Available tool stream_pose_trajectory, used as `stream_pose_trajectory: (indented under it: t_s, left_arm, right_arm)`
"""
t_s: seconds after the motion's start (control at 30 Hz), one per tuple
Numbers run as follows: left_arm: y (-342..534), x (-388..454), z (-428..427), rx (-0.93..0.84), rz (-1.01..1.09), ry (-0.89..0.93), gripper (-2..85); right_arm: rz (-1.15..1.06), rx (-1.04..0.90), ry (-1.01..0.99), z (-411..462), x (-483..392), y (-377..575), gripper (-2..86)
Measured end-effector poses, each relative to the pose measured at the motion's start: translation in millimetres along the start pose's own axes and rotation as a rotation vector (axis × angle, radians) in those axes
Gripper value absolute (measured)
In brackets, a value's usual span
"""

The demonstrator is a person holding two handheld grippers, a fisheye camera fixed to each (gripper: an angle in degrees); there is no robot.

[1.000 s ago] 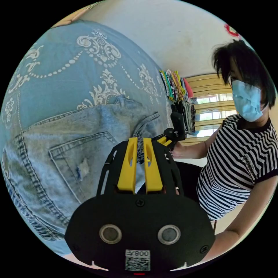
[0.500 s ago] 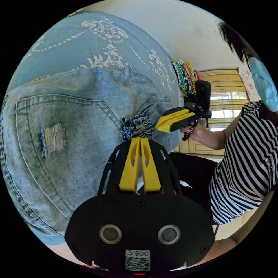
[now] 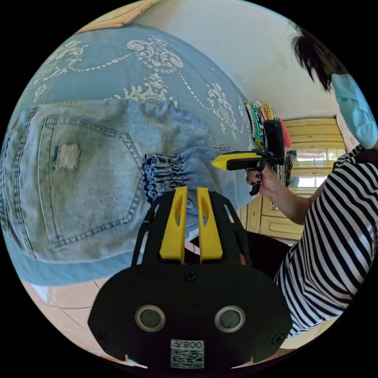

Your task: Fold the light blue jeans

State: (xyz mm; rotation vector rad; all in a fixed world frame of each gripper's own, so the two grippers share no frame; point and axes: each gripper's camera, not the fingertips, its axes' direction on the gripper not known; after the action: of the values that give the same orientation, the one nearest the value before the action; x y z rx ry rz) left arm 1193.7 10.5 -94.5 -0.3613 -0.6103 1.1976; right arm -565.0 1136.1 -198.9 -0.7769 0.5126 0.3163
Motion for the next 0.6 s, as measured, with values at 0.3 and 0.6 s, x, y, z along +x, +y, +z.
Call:
stream_pose_trajectory:
  t_s: [0.3, 0.6]
  left_arm:
    - [66.1, -33.3, 107.8, -0.126, -0.383, 0.387, 8.8]
    - [93.5, -53.9, 203.3, -0.140, -0.546, 0.642, 10.6]
  right_arm:
    - [0.402, 0.138, 0.084, -108.0, 78.3, 61.7, 8.2]
    - [0.421, 0.093, -0.028, -105.5, 99.3, 43.0, 9.3]
